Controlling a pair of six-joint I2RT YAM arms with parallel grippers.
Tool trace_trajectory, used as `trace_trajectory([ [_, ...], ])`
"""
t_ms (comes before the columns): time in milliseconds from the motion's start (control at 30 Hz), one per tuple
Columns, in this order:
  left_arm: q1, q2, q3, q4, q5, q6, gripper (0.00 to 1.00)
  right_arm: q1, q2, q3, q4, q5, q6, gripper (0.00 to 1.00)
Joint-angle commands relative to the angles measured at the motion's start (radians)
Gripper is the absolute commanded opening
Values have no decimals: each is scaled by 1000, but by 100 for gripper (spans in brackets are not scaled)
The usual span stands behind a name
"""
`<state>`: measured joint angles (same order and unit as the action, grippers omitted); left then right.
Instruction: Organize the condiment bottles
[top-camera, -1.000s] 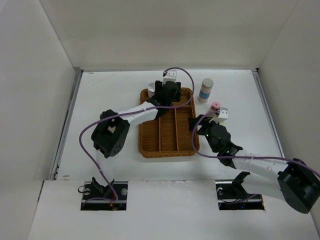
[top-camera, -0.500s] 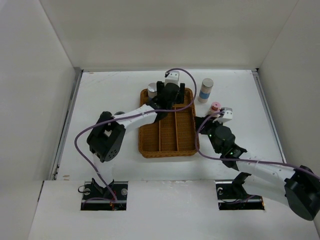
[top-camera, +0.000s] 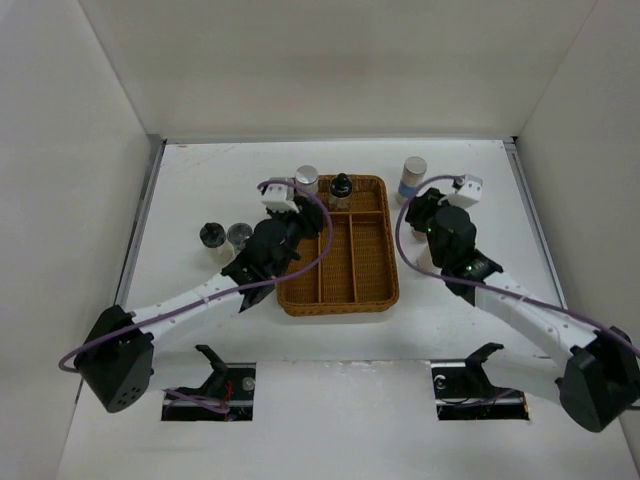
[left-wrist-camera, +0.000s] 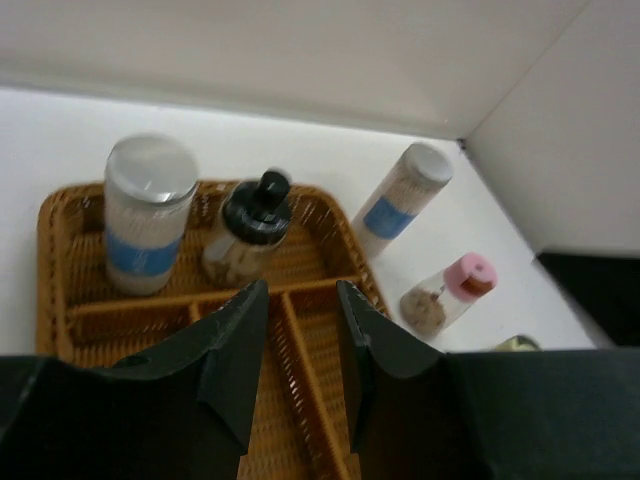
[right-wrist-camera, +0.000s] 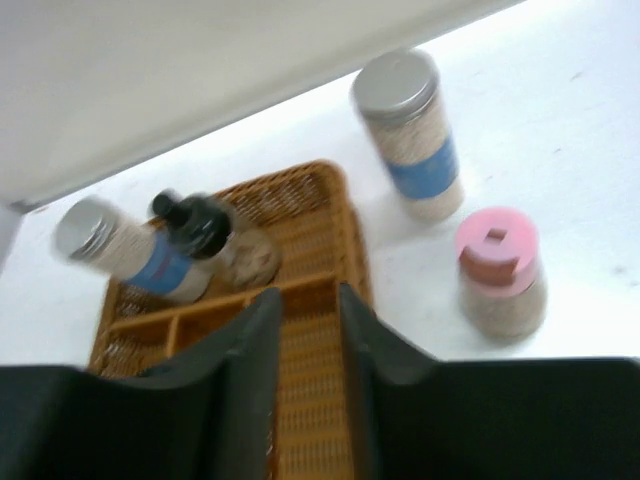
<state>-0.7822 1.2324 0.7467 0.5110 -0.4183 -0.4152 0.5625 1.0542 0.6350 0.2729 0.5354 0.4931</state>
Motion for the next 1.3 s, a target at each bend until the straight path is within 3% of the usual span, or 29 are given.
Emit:
trace_trajectory([
  [0,25,-60,-145,93,30,-91,30,-83,99,138,-72,31,-83,48],
  [133,41,-119,-272,179,111,-143,30,-166,275,313,-153,14,-171,78],
  [200,45,-128,-305,224,151,-158,31,-187,363,395,-192,0,-195,86],
  [367,47,-122,-363,319,208,-166,32,-226,555,555,-213,-63,-220,94],
  [567,50,-59,-372,363,245,-211,33,-247,714,678,-210,-104,-267,95],
  [767,56,5,-376,409,265,-237,33,-283,806,735,-178,-117,-278,85],
  [867,56,41,-374,437,277,-244,33,-287,797,710,-103,-117,-281,61],
  [933,56,53,-372,443,288,-254,34,-284,767,680,-39,-118,-294,53],
  [1100,57,70,-372,465,291,-255,35,-247,600,612,32,-92,-369,47],
  [1267,57,84,-369,466,291,-258,35,-174,498,580,37,-101,-376,47],
])
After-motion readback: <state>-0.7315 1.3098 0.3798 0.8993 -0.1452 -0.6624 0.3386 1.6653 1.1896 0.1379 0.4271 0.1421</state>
